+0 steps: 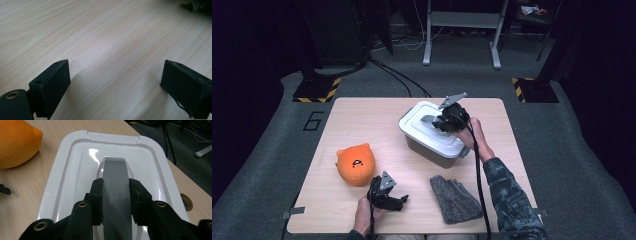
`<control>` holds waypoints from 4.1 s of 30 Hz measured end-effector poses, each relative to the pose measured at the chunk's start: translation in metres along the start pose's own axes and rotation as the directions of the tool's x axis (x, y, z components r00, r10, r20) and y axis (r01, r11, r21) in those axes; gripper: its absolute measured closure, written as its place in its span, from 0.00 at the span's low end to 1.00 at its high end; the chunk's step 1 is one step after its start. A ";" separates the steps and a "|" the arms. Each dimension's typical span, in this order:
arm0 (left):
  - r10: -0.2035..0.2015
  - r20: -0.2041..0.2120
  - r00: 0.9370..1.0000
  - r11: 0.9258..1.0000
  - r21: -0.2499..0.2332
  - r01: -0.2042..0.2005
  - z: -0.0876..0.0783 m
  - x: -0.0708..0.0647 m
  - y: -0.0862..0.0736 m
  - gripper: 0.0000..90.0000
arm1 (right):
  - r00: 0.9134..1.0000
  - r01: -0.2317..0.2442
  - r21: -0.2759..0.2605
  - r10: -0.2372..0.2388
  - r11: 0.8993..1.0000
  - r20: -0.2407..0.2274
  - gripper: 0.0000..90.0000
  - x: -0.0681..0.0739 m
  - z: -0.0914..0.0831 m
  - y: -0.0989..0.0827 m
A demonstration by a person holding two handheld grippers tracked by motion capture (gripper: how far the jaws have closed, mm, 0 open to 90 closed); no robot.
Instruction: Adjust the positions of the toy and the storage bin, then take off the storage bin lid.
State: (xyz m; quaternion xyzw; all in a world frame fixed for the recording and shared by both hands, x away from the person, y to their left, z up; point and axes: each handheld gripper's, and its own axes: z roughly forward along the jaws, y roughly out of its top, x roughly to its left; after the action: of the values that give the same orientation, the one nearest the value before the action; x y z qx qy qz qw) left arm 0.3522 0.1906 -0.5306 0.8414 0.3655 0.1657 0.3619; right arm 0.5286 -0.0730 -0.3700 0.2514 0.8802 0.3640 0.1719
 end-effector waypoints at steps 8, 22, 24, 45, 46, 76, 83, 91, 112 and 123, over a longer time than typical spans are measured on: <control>0.000 0.000 1.000 1.000 0.000 0.000 0.000 0.000 0.000 0.09 | 1.000 -0.007 -0.014 0.008 1.000 0.012 0.74 0.002 0.002 0.000; 0.001 -0.001 1.000 1.000 0.000 -0.001 0.000 0.000 0.000 0.09 | 1.000 -0.009 -0.016 0.009 1.000 0.015 0.74 0.002 0.002 0.000; 0.000 -0.001 1.000 1.000 -0.001 0.000 0.000 0.000 0.000 0.09 | 1.000 0.002 -0.020 -0.002 1.000 0.020 0.74 0.002 0.003 0.000; -0.003 -0.001 1.000 1.000 -0.002 0.003 0.000 0.000 0.000 0.09 | 0.998 -0.022 -0.054 0.025 0.998 0.052 0.74 0.003 -0.022 0.013; -0.003 -0.001 1.000 1.000 -0.002 0.003 0.000 0.000 0.000 0.09 | 0.999 -0.009 -0.055 0.011 0.998 0.050 0.74 0.002 -0.023 0.014; 0.000 0.000 1.000 1.000 0.000 0.000 0.000 0.000 0.000 0.09 | 0.971 -0.123 -0.086 0.138 0.989 0.197 0.74 -0.037 -0.067 0.005; 0.000 0.000 1.000 1.000 0.000 0.000 0.000 0.000 0.000 0.09 | 0.954 -0.154 -0.088 0.171 0.984 0.247 0.74 -0.049 -0.073 -0.005; 0.002 0.003 1.000 1.000 0.003 -0.002 0.000 0.000 0.000 0.09 | 0.918 -0.224 -0.106 0.246 0.969 0.309 0.74 -0.065 -0.078 -0.016; 0.001 0.000 1.000 1.000 0.000 -0.001 0.000 0.000 0.000 0.09 | 0.822 -0.337 -0.114 0.351 0.934 0.449 0.74 -0.100 -0.084 -0.047; 0.001 -0.001 1.000 1.000 0.000 -0.001 0.000 0.000 0.000 0.10 | 0.772 -0.396 -0.108 0.394 0.912 0.499 0.74 -0.110 -0.075 -0.067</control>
State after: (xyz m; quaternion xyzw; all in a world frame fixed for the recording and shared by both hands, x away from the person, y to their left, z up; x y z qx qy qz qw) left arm 0.3524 0.1908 -0.5304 0.8415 0.3652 0.1661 0.3619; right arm 0.5605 -0.2176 -0.3551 0.5180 0.7307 0.3108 0.3182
